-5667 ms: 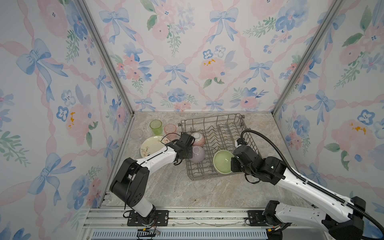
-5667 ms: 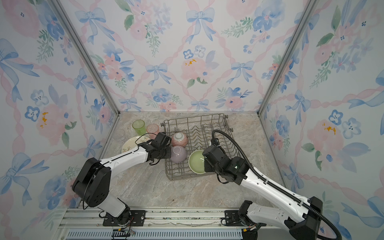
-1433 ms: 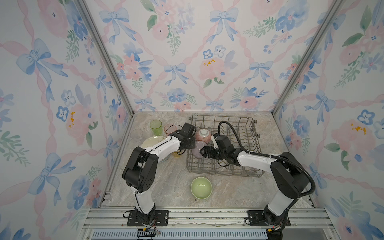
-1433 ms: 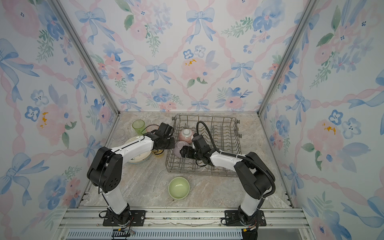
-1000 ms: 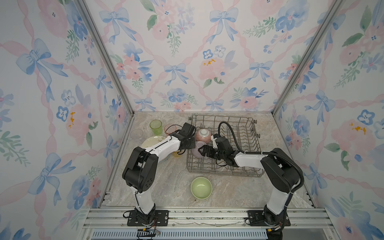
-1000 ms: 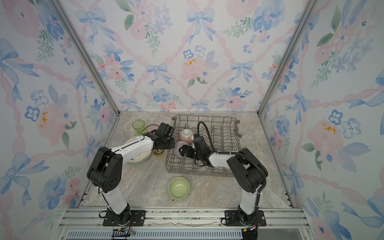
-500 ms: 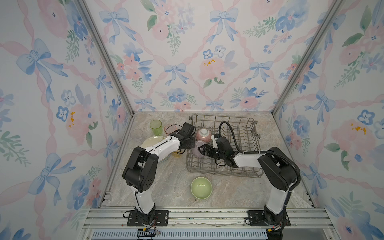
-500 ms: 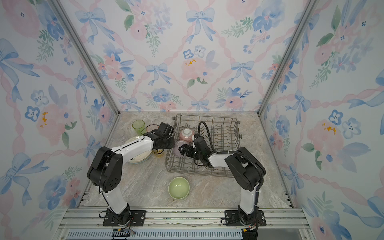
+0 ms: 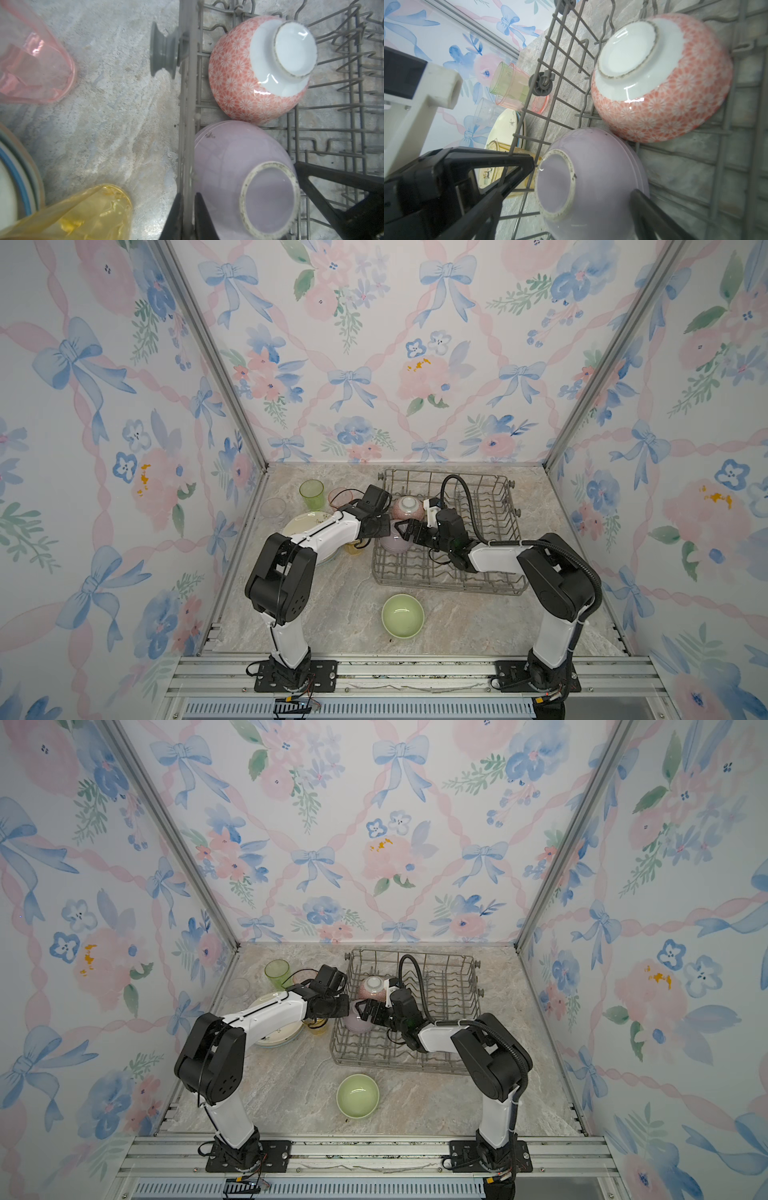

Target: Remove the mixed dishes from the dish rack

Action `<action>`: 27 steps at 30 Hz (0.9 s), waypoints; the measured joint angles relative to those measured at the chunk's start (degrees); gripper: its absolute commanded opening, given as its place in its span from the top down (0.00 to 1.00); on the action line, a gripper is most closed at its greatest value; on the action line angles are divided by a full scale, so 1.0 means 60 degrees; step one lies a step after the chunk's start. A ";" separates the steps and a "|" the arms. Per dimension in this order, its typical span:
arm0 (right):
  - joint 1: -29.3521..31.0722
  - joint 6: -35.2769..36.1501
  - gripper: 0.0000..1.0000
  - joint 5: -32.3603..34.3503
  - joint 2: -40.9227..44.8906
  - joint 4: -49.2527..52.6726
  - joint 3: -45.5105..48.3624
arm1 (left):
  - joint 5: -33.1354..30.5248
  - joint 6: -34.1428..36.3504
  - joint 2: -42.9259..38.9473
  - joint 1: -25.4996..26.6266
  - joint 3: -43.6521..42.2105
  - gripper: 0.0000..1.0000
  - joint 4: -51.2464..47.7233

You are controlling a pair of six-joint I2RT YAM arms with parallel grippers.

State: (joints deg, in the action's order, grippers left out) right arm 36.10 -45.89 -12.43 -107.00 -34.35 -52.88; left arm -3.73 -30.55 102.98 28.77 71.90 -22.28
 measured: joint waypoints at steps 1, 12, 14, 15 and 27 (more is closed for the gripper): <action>-0.0011 -0.0029 0.03 -0.0007 0.0000 -0.0102 0.0015 | 0.0018 -0.0007 0.0000 0.0000 0.0000 0.86 0.0000; -0.0073 -0.0233 0.02 0.0295 0.0044 0.1792 -0.0186 | 0.0066 -0.0011 0.0000 -0.0018 0.0000 0.87 -0.0007; -0.0062 -0.0131 0.02 0.0470 0.0047 0.2415 -0.0477 | 0.0062 -0.0007 0.0000 -0.0022 0.0000 0.87 -0.0011; -0.0062 -0.0091 0.02 0.0499 0.0047 0.2641 -0.0590 | 0.0066 -0.0011 0.0000 -0.0029 0.0000 0.88 -0.0011; -0.0208 -0.0648 0.03 -0.0233 -0.0790 0.1501 -0.0903 | 0.0058 0.0062 0.0000 -0.0036 0.0000 0.91 -0.0022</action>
State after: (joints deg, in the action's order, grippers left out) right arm 34.85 -49.78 -13.82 -111.74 -25.34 -58.30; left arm -3.38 -30.17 102.98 28.56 71.90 -22.41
